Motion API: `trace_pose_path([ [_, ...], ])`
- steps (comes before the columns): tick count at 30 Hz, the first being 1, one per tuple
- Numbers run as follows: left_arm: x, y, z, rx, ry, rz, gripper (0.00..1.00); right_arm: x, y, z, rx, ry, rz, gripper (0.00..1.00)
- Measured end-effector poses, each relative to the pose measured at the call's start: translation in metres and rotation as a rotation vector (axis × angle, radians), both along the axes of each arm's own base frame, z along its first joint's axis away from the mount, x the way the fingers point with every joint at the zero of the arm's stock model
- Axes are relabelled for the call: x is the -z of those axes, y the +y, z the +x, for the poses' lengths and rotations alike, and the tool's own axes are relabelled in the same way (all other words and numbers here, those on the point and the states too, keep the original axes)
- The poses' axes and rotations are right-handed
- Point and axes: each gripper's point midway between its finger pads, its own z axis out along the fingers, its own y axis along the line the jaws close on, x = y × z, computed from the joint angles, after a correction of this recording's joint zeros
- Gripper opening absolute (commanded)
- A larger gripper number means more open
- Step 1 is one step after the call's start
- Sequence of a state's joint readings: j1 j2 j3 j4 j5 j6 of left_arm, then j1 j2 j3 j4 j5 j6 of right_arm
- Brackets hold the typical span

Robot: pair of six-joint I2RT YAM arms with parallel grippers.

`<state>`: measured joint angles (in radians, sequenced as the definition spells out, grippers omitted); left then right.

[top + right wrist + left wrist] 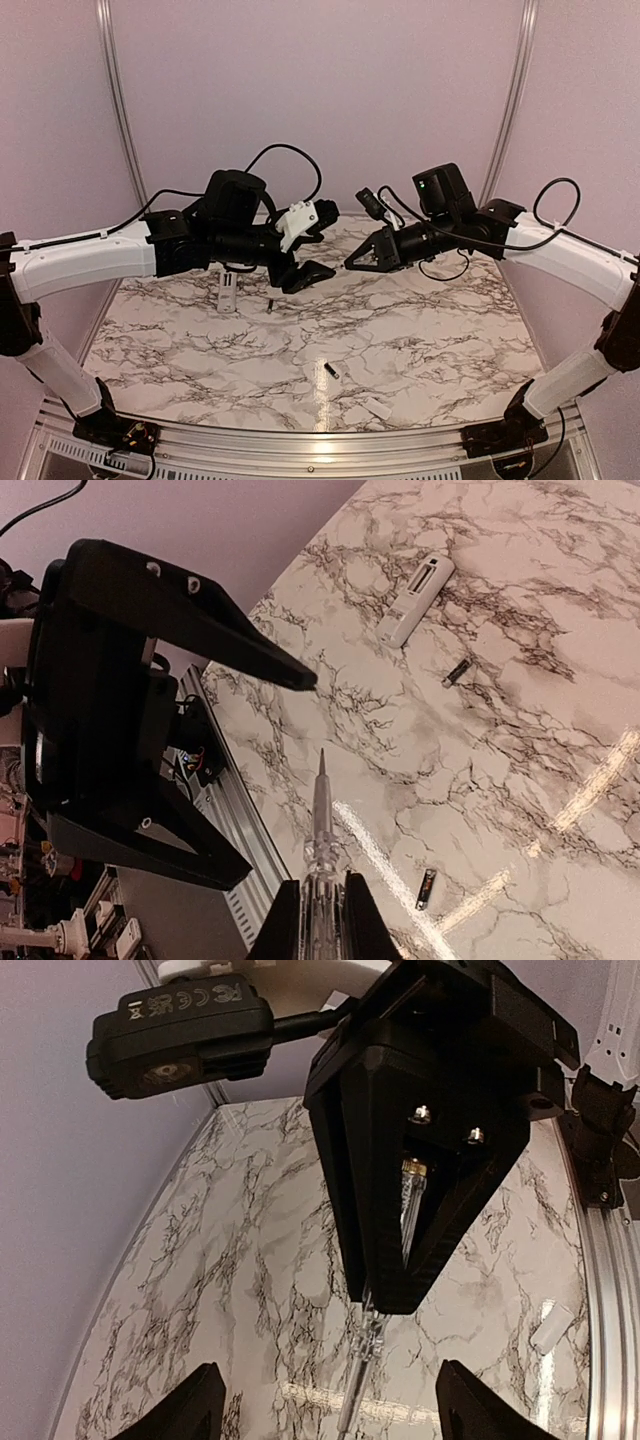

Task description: Unload the batteries from the remote control

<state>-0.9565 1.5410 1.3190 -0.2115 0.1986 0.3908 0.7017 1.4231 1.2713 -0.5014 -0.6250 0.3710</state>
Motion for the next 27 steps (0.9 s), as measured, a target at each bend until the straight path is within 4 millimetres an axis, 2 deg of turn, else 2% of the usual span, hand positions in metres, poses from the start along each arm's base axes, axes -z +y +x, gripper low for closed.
trace_pose_path([
  [3, 0.006, -0.019, -0.006, 0.059, -0.034, 0.033, 0.59, -0.003, 0.001, -0.003, -0.017, 0.010, 0.013, 0.00],
  [8, 0.014, -0.037, -0.009, 0.119, -0.075, 0.083, 0.43, -0.004, 0.002, -0.006, -0.023, 0.031, 0.022, 0.00],
  [12, 0.022, -0.036, -0.012, 0.146, -0.100, 0.127, 0.29, -0.004, 0.002, -0.007, -0.022, 0.039, 0.024, 0.00],
  [15, 0.025, -0.034, -0.011, 0.151, -0.114, 0.154, 0.13, -0.003, 0.003, -0.006, -0.019, 0.047, 0.024, 0.00],
  [19, 0.026, -0.032, -0.008, 0.147, -0.135, 0.176, 0.00, 0.000, 0.004, -0.006, -0.017, 0.063, 0.021, 0.00],
  [20, 0.027, -0.031, -0.008, 0.146, -0.135, 0.179, 0.00, 0.000, 0.005, -0.005, -0.018, 0.065, 0.021, 0.00],
  [21, 0.027, -0.031, -0.008, 0.145, -0.134, 0.181, 0.00, 0.001, 0.005, -0.005, -0.020, 0.067, 0.021, 0.02],
  [23, 0.028, -0.030, -0.007, 0.137, -0.132, 0.185, 0.00, 0.002, 0.006, -0.004, -0.021, 0.068, 0.021, 0.12],
  [25, 0.028, -0.029, -0.005, 0.129, -0.136, 0.189, 0.00, 0.002, 0.007, -0.003, -0.020, 0.069, 0.022, 0.32],
  [27, 0.028, -0.029, -0.003, 0.119, -0.144, 0.188, 0.00, 0.004, 0.007, -0.001, -0.001, 0.081, 0.015, 0.45],
])
